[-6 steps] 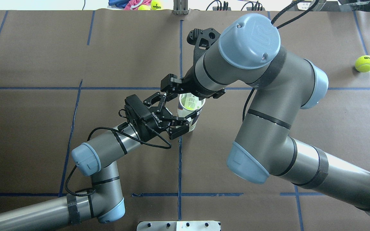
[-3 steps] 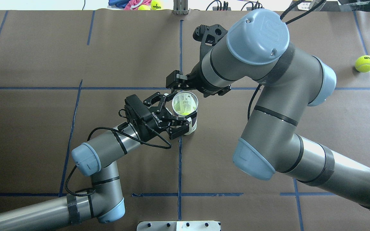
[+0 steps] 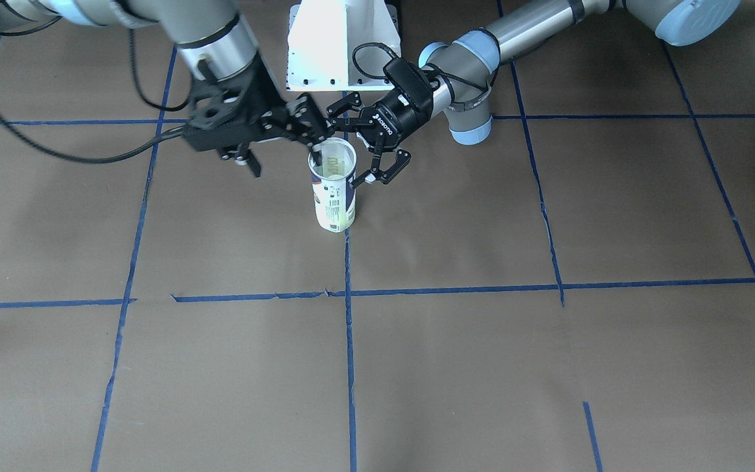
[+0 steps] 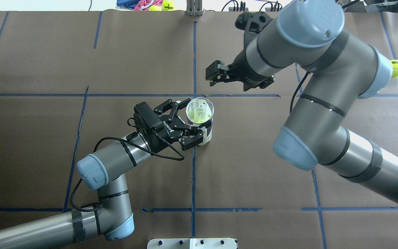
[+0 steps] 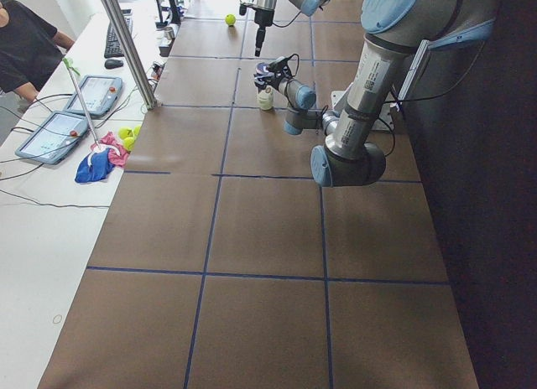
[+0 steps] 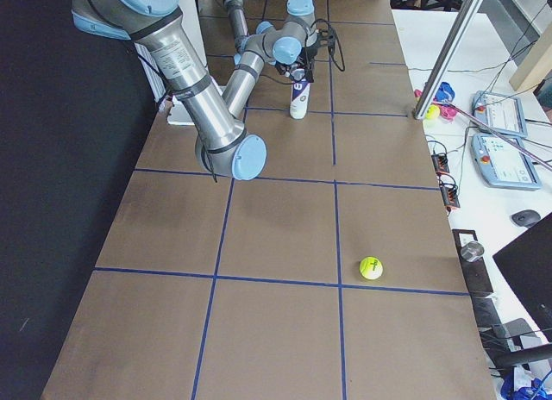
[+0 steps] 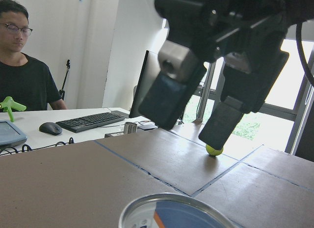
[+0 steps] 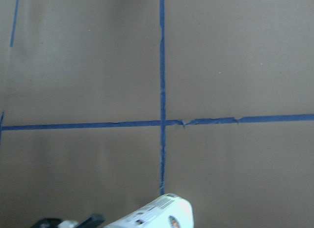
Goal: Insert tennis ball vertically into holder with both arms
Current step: 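Move the right gripper back toward the Wilson 3 ball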
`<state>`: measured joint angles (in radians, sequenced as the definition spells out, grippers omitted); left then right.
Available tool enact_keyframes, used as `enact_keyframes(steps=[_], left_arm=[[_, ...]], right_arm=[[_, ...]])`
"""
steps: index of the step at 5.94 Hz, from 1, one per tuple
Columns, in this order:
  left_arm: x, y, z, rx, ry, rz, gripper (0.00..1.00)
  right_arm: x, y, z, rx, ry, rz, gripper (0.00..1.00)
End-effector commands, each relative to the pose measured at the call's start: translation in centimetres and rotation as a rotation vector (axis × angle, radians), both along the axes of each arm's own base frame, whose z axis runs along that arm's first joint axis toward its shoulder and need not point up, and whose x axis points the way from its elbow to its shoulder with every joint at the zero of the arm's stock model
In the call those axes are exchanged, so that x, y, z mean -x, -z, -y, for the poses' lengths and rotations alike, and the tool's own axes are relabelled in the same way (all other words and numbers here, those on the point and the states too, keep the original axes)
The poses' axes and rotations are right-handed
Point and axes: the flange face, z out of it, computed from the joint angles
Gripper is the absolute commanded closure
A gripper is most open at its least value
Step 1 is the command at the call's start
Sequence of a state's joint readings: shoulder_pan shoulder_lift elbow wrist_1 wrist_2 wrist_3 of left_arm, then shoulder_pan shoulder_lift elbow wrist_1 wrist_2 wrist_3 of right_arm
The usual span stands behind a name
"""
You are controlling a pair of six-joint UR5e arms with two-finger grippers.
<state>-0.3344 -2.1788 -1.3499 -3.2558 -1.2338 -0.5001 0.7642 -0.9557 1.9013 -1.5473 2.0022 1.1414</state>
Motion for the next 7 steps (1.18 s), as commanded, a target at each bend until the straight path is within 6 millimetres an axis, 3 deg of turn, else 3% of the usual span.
enact_keyframes(steps=[1,3,4,5,7], left_arm=[[-0.1,0.1,-0.1,-0.001,-0.002,0.000,0.00],[-0.1,0.1,-0.2,-0.001,-0.004,0.000,0.00],[-0.1,-0.1,-0.1,-0.001,-0.002,0.004,0.00],[-0.1,-0.1,-0.1,-0.007,0.001,0.011,0.00],[-0.2,0.2,-0.2,-0.069,0.040,0.057,0.00]], right_arm=[[-7.6,-8.6,4.4,-0.119,0.043,-0.158,0.00],[-11.9,-16.7,5.8,-0.173,0.133,-0.288,0.01],[-13.2,-19.6,8.0,-0.201,0.178,-0.343,0.00],[-14.1,-21.4,9.1,-0.205,0.198,-0.372,0.01],[-17.7,-25.3,11.8,-0.248,0.265,-0.441,0.01]])
